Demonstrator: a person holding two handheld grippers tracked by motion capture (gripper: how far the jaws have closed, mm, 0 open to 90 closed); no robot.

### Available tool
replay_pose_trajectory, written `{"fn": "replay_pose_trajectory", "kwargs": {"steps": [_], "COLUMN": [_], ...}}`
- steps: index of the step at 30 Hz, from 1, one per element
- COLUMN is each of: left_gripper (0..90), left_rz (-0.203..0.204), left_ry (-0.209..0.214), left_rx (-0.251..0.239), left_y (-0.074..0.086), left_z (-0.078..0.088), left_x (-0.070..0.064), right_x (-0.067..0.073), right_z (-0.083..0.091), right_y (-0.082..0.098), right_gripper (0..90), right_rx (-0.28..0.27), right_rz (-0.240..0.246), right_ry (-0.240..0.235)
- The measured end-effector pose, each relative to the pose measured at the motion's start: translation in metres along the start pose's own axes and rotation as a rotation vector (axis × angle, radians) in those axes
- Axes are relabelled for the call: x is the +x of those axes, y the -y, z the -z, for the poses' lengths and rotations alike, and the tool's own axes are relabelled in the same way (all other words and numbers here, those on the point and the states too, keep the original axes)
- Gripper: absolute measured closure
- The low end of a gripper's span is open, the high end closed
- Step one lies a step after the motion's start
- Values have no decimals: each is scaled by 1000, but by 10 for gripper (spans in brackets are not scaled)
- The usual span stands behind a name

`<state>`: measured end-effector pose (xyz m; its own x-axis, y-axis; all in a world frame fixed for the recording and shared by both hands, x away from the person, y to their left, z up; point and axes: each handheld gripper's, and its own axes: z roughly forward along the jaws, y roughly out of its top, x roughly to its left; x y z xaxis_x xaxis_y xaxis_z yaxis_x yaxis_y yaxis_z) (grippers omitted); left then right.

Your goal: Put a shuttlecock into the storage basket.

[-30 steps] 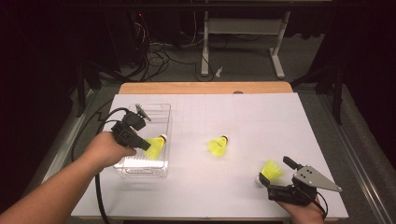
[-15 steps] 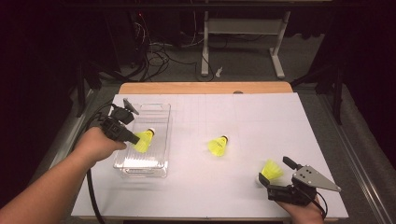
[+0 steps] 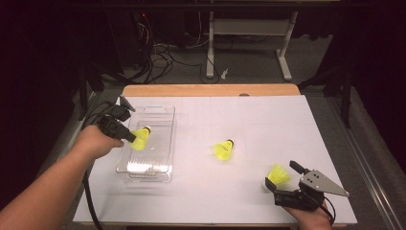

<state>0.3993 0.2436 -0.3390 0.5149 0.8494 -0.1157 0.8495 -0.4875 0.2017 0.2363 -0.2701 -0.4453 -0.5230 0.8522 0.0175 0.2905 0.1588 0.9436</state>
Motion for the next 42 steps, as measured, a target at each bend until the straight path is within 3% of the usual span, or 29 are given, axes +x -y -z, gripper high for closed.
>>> {"fn": "replay_pose_trajectory", "kwargs": {"steps": [4, 14, 18, 24, 27, 42], "left_gripper": [873, 869, 870, 879, 879, 881], "left_rz": [18, 31, 59, 105, 117, 150], "left_ry": [17, 4, -4, -33, -53, -56], "left_rx": [-7, -8, -16, -36, -15, 4], "left_y": [-3, -15, -19, -22, -22, -20], "left_z": [2, 10, 10, 1, -8, -31], "left_x": [3, 4, 5, 6, 9, 22], "right_x": [0, 0, 0, 1, 0, 0], "right_z": [0, 0, 0, -1, 0, 0], "right_y": [0, 0, 0, 0, 0, 0], "right_gripper": [5, 5, 5, 5, 5, 5], "right_rx": [3, 2, 2, 3, 1, 0], "right_rz": [-1, -4, -3, -3, -5, -5], "right_ry": [-1, -1, -4, -5, -5, -4]}}
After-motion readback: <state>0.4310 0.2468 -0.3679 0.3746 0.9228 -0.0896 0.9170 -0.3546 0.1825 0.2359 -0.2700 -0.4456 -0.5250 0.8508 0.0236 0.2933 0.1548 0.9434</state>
